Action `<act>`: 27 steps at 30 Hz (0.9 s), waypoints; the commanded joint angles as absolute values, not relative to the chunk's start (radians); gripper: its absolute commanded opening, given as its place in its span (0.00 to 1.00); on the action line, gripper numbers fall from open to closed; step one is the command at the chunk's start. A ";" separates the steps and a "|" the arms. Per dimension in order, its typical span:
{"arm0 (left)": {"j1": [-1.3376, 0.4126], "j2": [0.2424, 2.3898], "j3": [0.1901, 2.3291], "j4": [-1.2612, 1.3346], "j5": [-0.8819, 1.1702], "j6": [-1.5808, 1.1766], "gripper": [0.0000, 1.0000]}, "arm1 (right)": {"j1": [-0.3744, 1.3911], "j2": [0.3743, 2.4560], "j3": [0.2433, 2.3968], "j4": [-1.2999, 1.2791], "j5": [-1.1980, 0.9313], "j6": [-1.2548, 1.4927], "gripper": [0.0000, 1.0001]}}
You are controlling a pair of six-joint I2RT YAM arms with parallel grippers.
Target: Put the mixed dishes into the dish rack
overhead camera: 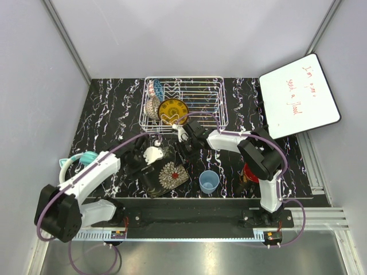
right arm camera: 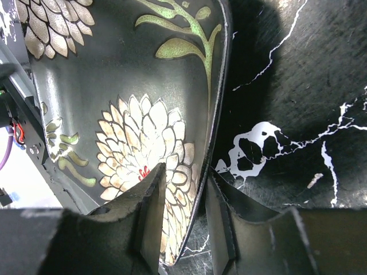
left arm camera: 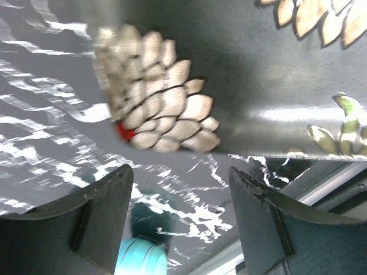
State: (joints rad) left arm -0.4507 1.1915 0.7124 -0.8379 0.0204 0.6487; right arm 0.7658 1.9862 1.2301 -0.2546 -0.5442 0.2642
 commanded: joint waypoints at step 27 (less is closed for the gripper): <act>-0.459 1.206 0.716 -0.802 0.115 0.615 0.71 | 0.776 1.991 1.227 -0.222 -0.552 0.273 0.40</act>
